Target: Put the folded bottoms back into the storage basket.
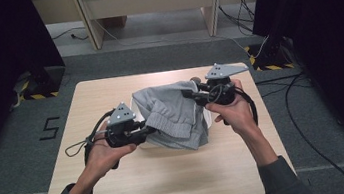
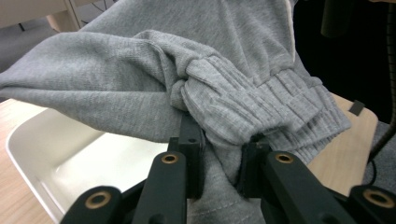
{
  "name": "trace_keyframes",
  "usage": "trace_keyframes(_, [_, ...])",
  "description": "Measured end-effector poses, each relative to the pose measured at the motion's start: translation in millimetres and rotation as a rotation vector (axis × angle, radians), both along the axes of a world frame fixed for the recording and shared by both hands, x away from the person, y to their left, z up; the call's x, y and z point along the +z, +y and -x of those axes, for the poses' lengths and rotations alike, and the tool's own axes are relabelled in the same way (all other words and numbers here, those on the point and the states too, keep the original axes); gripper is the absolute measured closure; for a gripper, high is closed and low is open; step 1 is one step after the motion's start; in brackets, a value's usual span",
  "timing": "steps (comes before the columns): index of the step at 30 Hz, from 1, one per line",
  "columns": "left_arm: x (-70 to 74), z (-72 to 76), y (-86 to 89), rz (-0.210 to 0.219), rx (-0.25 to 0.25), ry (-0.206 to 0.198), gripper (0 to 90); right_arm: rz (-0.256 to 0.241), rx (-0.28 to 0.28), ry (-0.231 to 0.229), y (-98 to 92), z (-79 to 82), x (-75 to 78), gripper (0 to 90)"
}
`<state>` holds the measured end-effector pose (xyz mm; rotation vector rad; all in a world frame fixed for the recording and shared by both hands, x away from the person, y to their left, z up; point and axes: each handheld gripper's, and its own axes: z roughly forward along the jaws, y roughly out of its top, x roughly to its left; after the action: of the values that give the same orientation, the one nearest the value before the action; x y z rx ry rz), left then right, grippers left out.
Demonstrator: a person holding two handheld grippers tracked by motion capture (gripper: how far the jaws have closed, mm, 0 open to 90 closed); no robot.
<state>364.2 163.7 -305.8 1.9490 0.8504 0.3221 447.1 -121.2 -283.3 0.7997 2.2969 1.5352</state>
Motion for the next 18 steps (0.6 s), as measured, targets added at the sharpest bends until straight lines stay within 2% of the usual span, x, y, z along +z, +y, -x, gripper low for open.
trace_keyframes(18, [-18.1, -47.8, -12.6, -0.023, 0.061, 0.036, 75.5, 0.022, -0.049, 0.053, 4.3, -47.2, -22.1, 70.6])
